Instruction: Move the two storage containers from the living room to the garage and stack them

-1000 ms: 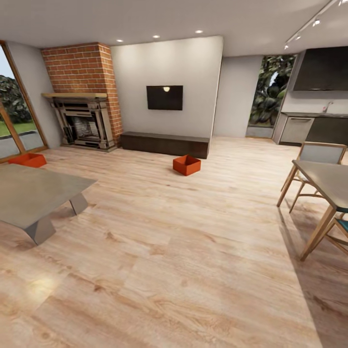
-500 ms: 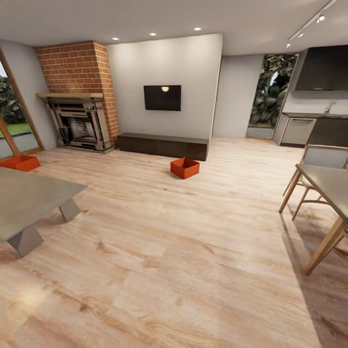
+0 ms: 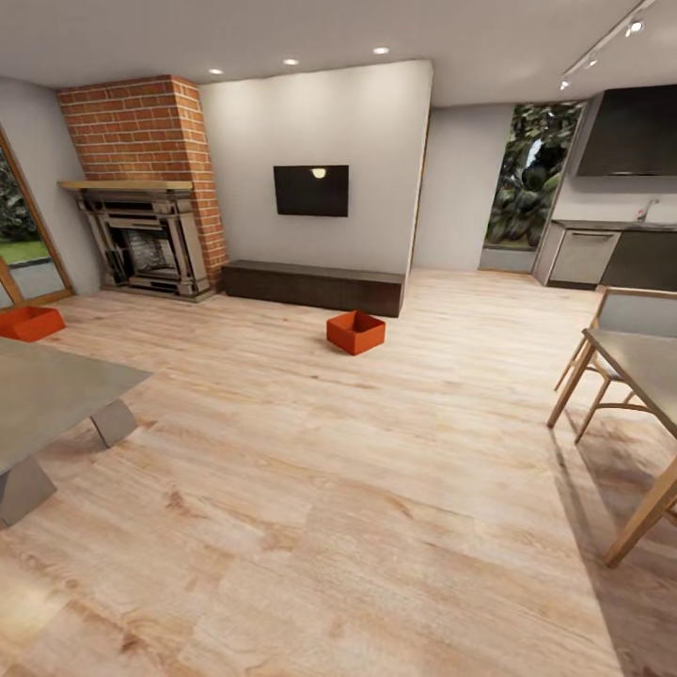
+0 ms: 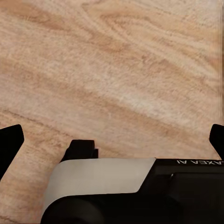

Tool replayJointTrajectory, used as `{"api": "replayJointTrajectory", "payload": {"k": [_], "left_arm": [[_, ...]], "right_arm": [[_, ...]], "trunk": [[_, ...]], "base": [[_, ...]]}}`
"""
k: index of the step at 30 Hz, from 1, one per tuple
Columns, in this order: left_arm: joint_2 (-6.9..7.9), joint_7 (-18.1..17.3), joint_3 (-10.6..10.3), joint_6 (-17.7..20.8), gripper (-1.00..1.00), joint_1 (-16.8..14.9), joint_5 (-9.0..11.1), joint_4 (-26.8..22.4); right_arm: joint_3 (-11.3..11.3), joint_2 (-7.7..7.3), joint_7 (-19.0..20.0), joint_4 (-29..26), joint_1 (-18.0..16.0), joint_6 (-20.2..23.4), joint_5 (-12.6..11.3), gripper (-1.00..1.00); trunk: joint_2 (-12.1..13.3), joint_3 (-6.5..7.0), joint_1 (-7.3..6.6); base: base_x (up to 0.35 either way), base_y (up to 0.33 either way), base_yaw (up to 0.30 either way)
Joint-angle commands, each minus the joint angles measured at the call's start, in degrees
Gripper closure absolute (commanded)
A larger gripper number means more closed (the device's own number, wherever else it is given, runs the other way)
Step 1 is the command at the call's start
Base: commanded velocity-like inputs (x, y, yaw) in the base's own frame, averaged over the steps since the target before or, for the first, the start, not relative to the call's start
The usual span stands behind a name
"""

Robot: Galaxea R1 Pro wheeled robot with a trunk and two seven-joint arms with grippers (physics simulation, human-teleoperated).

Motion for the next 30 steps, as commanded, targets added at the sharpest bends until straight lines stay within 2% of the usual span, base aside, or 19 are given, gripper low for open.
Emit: {"api": "replayJointTrajectory", "payload": {"k": [1,30], "left_arm": [[-0.04,0.2,0.4,-0.2,-1.00,0.0,-0.6,0.0],[-0.05,0.2,0.4,-0.2,-1.00,0.0,-0.6,0.0]], "right_arm": [[0.1,-0.01,0.0,0.0,0.0,0.0,-0.1,-1.00],[0.1,-0.01,0.0,0.0,0.0,0.0,-0.1,-1.00]], "trunk": [[0.0,-0.05,0.03],[0.0,-0.05,0.03]], "base": [[0.333,-0.129,0.000],[0.333,-0.129,0.000]]}}
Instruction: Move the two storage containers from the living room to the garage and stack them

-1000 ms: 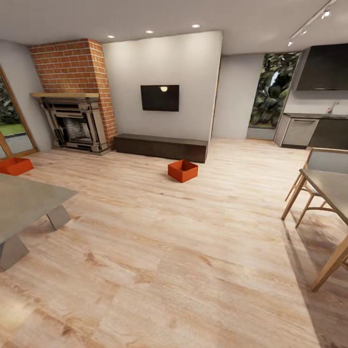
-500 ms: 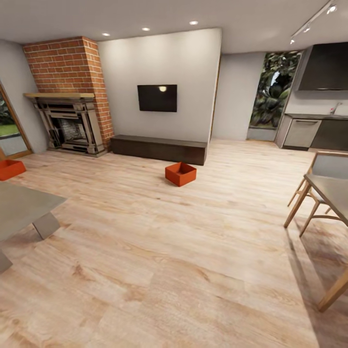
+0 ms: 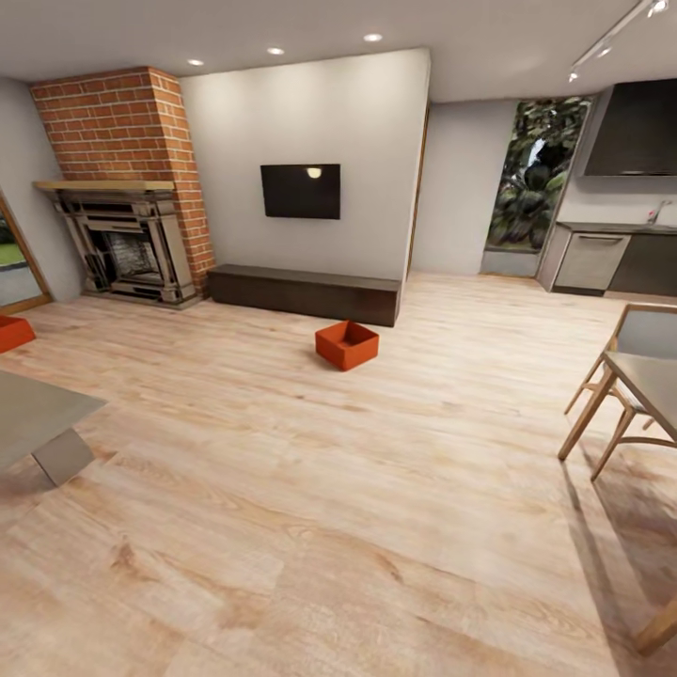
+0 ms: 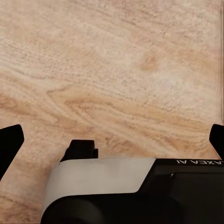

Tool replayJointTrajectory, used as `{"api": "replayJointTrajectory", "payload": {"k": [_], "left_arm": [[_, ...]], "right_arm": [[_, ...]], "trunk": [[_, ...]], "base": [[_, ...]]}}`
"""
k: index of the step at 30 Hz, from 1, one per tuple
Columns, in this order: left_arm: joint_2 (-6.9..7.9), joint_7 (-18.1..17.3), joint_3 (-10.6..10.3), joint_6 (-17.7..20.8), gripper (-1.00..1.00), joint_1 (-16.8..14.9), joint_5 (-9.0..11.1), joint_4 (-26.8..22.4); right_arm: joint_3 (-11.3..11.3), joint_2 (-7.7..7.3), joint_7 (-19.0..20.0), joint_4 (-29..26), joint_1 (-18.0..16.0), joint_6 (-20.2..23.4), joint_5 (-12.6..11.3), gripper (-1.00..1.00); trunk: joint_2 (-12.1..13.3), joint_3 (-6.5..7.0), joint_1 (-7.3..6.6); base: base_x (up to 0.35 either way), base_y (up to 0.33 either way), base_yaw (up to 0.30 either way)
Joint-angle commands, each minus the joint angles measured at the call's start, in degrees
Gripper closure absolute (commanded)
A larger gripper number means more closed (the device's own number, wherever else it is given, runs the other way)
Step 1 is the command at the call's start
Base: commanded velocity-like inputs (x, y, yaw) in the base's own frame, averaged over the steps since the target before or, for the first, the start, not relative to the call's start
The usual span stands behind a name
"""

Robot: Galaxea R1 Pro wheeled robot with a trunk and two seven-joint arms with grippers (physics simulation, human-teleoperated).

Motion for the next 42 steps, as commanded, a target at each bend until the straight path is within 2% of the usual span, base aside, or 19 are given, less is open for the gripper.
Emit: {"api": "replayJointTrajectory", "payload": {"k": [1,42], "left_arm": [[-0.03,0.2,0.4,-0.2,-1.00,0.0,-0.6,0.0],[-0.03,0.1,0.4,-0.4,-1.00,0.0,-0.6,0.0]], "right_arm": [[0.1,-0.01,0.0,0.0,0.0,0.0,-0.1,-1.00],[0.1,-0.01,0.0,0.0,0.0,0.0,-0.1,-1.00]], "trunk": [[0.0,-0.05,0.03],[0.0,-0.05,0.03]], "base": [[0.333,-0.129,0.000],[0.333,-0.129,0.000]]}}
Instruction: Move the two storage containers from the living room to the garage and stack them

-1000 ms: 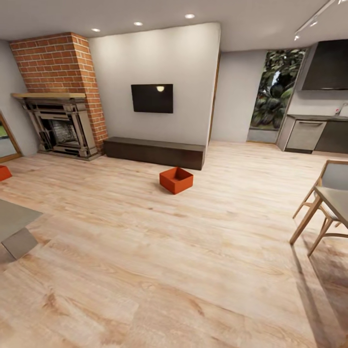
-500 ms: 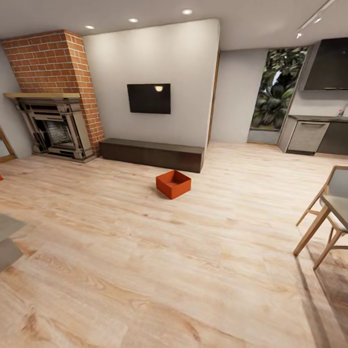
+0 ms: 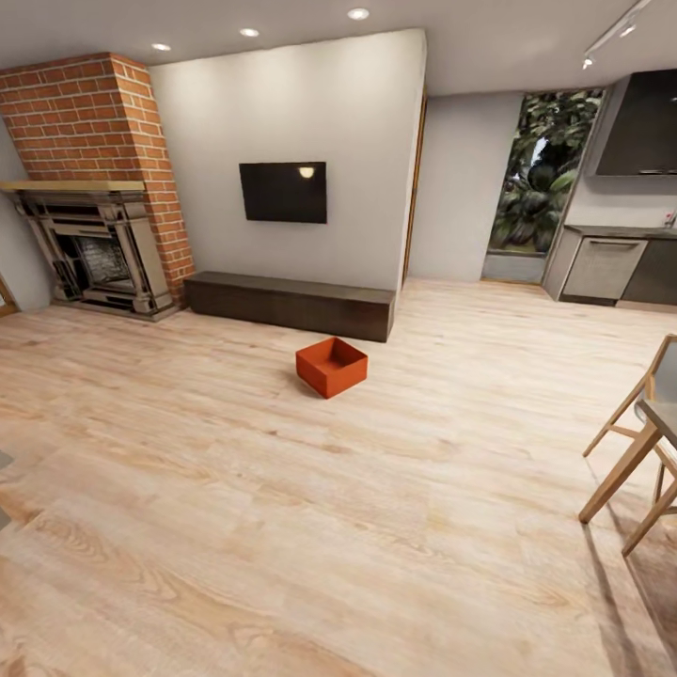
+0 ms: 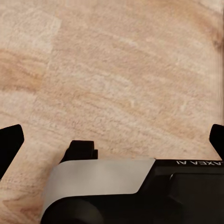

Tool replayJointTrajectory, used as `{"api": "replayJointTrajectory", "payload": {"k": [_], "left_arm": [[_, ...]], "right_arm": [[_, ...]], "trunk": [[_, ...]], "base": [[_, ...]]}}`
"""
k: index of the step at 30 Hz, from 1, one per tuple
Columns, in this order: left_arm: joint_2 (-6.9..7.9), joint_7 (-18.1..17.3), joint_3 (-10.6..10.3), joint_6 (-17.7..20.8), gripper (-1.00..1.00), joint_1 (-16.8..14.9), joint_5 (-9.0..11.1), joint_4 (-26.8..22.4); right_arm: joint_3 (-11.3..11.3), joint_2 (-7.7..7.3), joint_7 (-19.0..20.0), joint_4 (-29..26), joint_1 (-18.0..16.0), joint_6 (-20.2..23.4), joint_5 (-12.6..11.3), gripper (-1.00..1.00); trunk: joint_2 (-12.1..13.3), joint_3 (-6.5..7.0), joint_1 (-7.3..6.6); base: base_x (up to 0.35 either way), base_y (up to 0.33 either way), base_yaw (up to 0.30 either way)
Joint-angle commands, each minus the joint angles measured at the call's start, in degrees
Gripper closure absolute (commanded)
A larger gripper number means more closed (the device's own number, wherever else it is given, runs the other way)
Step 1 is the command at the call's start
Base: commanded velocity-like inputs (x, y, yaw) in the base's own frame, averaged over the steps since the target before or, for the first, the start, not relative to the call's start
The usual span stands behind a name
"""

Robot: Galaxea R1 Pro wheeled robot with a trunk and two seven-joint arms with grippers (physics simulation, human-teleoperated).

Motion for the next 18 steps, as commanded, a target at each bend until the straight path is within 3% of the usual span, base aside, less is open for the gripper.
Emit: {"api": "replayJointTrajectory", "payload": {"k": [1,18], "left_arm": [[-0.03,0.2,0.4,-0.2,-1.00,0.0,-0.6,0.0],[-0.03,0.2,0.4,-0.3,-1.00,0.0,-0.6,0.0]], "right_arm": [[0.1,-0.01,0.0,0.0,0.0,0.0,-0.1,-1.00],[0.1,-0.01,0.0,0.0,0.0,0.0,-0.1,-1.00]], "trunk": [[0.0,-0.05,0.03],[0.0,-0.05,0.03]], "base": [[0.333,-0.129,0.000],[0.333,-0.129,0.000]]}}
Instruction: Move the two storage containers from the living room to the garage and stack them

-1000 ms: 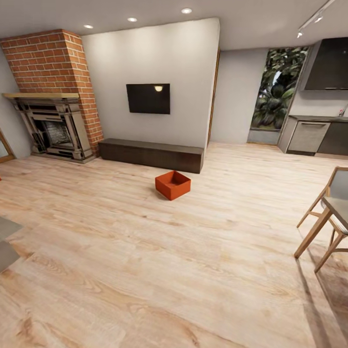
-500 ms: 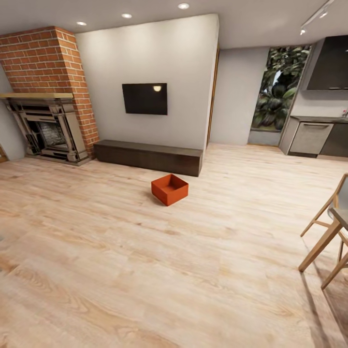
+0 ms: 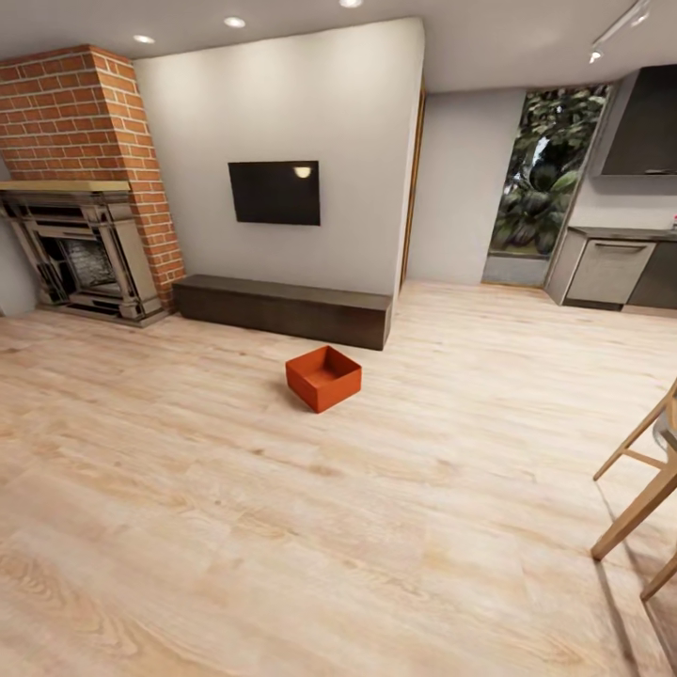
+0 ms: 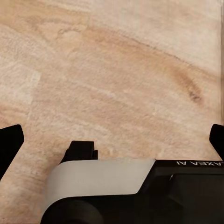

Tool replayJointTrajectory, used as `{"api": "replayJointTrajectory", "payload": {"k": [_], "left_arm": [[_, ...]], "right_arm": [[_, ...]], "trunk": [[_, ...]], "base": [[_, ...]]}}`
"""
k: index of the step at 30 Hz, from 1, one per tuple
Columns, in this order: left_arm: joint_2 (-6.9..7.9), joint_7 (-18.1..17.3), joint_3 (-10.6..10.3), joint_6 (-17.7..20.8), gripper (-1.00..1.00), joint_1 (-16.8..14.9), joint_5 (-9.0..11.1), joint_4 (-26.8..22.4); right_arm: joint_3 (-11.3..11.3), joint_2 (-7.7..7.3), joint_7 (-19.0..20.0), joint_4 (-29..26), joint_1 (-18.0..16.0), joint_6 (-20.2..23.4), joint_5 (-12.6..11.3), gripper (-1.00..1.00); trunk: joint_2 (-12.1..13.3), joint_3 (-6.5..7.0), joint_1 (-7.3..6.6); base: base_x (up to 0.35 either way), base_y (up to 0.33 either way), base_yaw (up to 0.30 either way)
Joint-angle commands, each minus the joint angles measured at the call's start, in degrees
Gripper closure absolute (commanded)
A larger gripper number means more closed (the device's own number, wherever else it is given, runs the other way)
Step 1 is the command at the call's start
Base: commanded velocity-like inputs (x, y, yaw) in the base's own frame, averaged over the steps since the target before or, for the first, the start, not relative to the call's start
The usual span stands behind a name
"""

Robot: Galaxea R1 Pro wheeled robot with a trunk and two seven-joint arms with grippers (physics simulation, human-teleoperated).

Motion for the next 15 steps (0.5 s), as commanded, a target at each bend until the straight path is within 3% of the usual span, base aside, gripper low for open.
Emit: {"api": "replayJointTrajectory", "payload": {"k": [1,15], "left_arm": [[-0.03,0.2,0.4,-0.2,-1.00,0.0,-0.6,0.0],[-0.04,0.2,0.4,-0.3,-1.00,0.0,-0.6,0.0]], "right_arm": [[0.1,-0.01,0.0,0.0,0.0,0.0,-0.1,-1.00],[0.1,-0.01,0.0,0.0,0.0,0.0,-0.1,-1.00]], "trunk": [[0.0,-0.05,0.03],[0.0,-0.05,0.03]], "base": [[0.333,-0.129,0.000],[0.333,-0.129,0.000]]}}
